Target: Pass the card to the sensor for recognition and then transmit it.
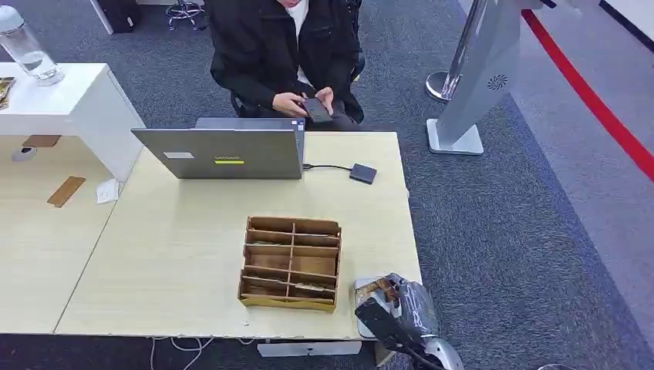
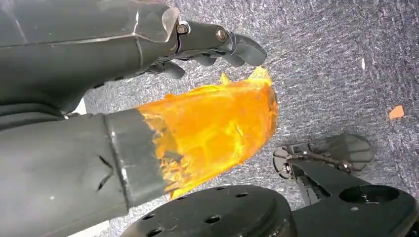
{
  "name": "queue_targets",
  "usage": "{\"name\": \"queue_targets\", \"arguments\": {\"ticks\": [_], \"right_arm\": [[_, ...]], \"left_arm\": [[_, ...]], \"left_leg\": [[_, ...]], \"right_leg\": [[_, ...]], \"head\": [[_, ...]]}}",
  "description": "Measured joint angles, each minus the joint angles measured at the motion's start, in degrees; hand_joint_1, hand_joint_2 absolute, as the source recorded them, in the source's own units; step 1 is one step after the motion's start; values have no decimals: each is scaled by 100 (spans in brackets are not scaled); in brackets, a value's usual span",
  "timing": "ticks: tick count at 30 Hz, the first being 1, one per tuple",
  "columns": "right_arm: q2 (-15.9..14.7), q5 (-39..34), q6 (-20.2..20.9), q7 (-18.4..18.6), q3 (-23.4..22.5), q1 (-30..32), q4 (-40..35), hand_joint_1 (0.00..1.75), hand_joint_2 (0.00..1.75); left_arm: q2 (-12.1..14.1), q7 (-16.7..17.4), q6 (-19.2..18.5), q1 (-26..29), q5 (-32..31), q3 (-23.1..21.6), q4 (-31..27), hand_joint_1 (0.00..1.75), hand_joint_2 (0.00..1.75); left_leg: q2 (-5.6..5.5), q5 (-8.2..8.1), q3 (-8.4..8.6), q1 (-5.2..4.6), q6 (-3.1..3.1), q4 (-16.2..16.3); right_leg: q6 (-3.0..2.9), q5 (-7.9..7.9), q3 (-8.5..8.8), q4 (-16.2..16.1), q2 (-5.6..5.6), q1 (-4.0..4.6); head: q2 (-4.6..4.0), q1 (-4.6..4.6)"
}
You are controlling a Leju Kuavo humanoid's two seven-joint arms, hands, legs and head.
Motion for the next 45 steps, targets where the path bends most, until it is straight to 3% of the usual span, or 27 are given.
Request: {"name": "queue_targets", "arguments": {"ticks": [45], "right_arm": [[223,236,-11,210,-238,-196,665,175,175]], "left_arm": [[4,0,-11,0,-68,44,0,0,0]], "left_leg": [[0,0,4,0,0,0]], "right_leg": [[0,0,2,0,0,0]], "head": [[0,0]]}}
